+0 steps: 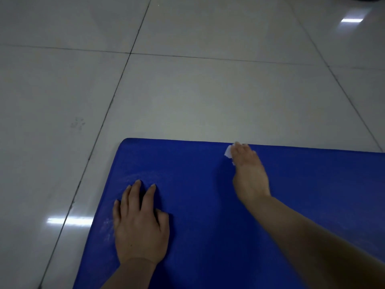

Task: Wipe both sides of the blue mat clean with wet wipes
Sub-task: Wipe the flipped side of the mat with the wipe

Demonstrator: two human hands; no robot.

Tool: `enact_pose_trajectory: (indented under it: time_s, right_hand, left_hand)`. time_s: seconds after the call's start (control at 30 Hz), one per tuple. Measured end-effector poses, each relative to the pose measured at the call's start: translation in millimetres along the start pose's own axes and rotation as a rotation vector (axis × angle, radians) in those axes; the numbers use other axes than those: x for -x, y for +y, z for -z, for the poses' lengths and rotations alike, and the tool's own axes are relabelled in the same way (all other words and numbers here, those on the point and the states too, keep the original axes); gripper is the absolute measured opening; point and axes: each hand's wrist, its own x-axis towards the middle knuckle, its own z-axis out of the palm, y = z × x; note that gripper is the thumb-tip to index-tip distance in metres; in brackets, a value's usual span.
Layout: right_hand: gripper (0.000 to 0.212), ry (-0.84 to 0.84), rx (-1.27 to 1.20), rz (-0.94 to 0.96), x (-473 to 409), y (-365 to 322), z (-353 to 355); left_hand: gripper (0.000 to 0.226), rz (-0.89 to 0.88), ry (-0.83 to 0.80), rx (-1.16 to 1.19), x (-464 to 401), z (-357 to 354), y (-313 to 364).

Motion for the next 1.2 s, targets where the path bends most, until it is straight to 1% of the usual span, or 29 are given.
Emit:
enact_pose_trajectory:
  time_s: [0.03, 0.1, 0.17, 0.2, 0.27, 0.37, 0.43, 0.5, 0.6, 0.63, 0.7, 0.87, 0.93, 1.03, 1.2]
  right_hand:
    - [0.080, 0.002, 0.030, 0.063, -0.9, -13.3, -5.0]
    - [0.073, -0.096, 0.062, 0.203, 0.4, -43.6, -11.9]
    - [0.072, -0.204, 0.084, 0.297, 1.8, -63.7, -13.0]
    - [0.074, -0.213, 0.113, 0.322, 1.2, -62.9, -11.8]
    - [0.075, -0.188, 0.112, 0.268, -1.9, -43.5, -5.8]
    - [0.070, -0.115, 0.134, 0.063, -9.1, -5.1, 11.7]
    - [0.067, -0.061, 0.124, -0.016, -13.1, 0.3, 16.4]
    - [0.066, -0.095, 0.108, 0.038, -14.6, -18.6, 11.9]
    - [0.068, -0.178, 0.066, 0.217, -9.3, -56.5, -8.2]
    - [0.069, -0.179, 0.057, 0.225, -6.4, -63.0, -12.1]
    - [0.072, -0.171, 0.060, 0.182, -1.2, -58.0, -13.7]
    - [0.075, -0.123, 0.055, -0.027, 5.3, -17.7, 3.5]
    - [0.071, -0.118, 0.028, 0.020, 4.9, -29.4, 3.3]
    - [0.070, -0.197, -0.020, 0.129, 11.9, -56.0, -7.9]
    - [0.071, -0.180, -0.054, 0.118, 17.4, -53.9, -14.9]
  left_hand:
    - [0.059, 0.001, 0.001, -0.001, -0.2, 0.1, -0.2]
    - [0.059, -0.002, 0.004, -0.001, -0.6, 0.3, -0.3]
    - [0.059, -0.008, 0.006, -0.002, -0.8, 0.2, 0.0]
    - [0.060, -0.009, 0.004, -0.001, -0.5, 0.3, 0.0]
    - [0.060, -0.006, 0.005, 0.005, -0.4, 0.7, 0.2]
    - [0.059, -0.006, 0.010, 0.011, -0.8, 0.4, 0.3]
    - [0.058, -0.003, 0.011, 0.007, -0.8, -0.6, -0.4]
    - [0.058, -0.004, 0.015, 0.003, -0.6, -0.7, -0.6]
    - [0.059, -0.004, 0.021, 0.008, -0.9, 0.0, -0.3]
    - [0.059, -0.006, 0.021, 0.011, -1.1, 0.0, -0.3]
    - [0.059, -0.007, 0.014, 0.020, -0.5, 0.7, -0.2]
    - [0.060, 0.004, -0.004, 0.018, -1.0, 1.3, 0.9]
    - [0.060, 0.001, 0.003, 0.031, -1.9, 1.3, 0.6]
    - [0.061, -0.002, 0.016, 0.059, -1.2, 1.8, -0.6]
    - [0.060, -0.041, 0.013, 0.100, 2.0, 3.1, -1.0]
